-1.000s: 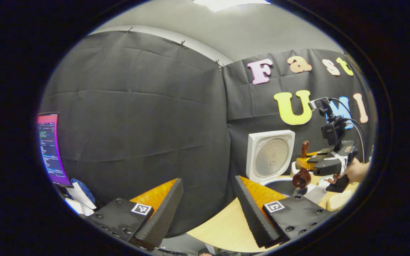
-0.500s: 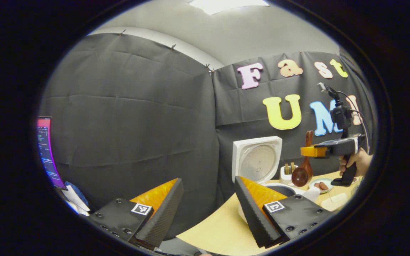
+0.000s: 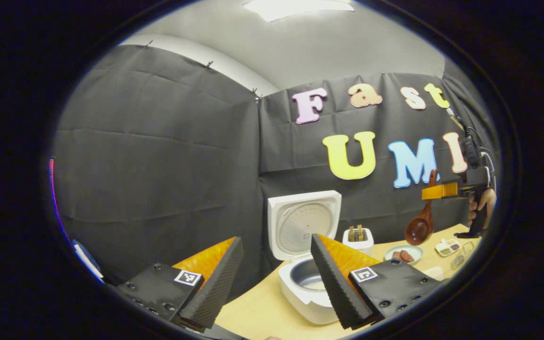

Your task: Close the left gripper, press the button to open the rice cooker; take a wooden spoon from the chopstick holder with the right hand, scoop a spoonful of rice and pour it into the rice cooker, then put the wooden spoon back into the chopstick holder.

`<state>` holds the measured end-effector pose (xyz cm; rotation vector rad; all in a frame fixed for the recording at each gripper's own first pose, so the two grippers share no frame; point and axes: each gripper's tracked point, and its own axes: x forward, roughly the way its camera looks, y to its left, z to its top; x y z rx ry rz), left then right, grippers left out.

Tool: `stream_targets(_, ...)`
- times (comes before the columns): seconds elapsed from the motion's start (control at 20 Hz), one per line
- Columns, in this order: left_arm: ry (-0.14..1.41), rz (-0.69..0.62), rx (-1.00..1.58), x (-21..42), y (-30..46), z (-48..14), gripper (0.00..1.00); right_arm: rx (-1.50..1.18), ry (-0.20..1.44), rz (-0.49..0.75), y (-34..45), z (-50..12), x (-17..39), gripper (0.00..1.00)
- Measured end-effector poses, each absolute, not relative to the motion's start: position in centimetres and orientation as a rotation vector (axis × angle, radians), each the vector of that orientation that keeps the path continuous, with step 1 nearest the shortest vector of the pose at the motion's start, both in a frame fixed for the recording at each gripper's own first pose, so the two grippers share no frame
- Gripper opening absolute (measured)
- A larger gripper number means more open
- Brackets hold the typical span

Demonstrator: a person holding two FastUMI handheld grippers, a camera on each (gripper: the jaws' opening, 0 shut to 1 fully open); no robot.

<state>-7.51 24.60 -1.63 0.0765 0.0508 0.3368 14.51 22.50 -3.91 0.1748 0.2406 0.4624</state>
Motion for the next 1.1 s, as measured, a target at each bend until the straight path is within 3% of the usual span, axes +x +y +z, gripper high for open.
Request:
stream_targets(0.15,0.045,0.303,0.070,-5.8,21.9,-1.3,0.93,0.191,0.252,0.397,17.4,-3.9,14.9,0.12)
stream_targets(0.2,0.043,0.293,0.063,-4.8,20.7,-1.4,1.00,0.192,0.253,0.375,15.7,-4.1,15.0,0.12)
stream_targets(0.25,0.042,0.282,0.055,-4.3,19.8,-1.6,0.93,0.189,0.251,0.349,13.8,-4.1,14.9,0.12)
stream_targets(0.35,0.040,0.262,0.045,-3.4,18.2,-1.5,0.93,0.178,0.251,0.299,10.6,-4.6,15.1,0.12)
stream_targets(0.4,0.038,0.253,0.043,-2.9,17.4,-1.5,0.99,0.175,0.251,0.276,9.0,-4.8,15.2,0.12)
stream_targets(0.7,0.031,0.218,0.049,-0.7,13.7,-0.9,1.00,0.147,0.269,0.127,-0.5,-7.5,15.4,0.12)
stream_targets(0.8,0.037,0.211,0.053,-0.5,12.7,-0.8,1.00,0.117,0.285,0.073,-3.5,-9.3,15.6,0.12)
stream_targets(0.9,0.039,0.211,0.065,-0.3,11.8,-0.5,0.93,0.097,0.317,0.029,-6.4,-11.2,15.5,0.12)
stream_targets(1.1,0.042,0.215,0.084,-0.1,10.7,0.0,0.94,0.085,0.380,-0.026,-9.7,-14.8,15.1,0.12)
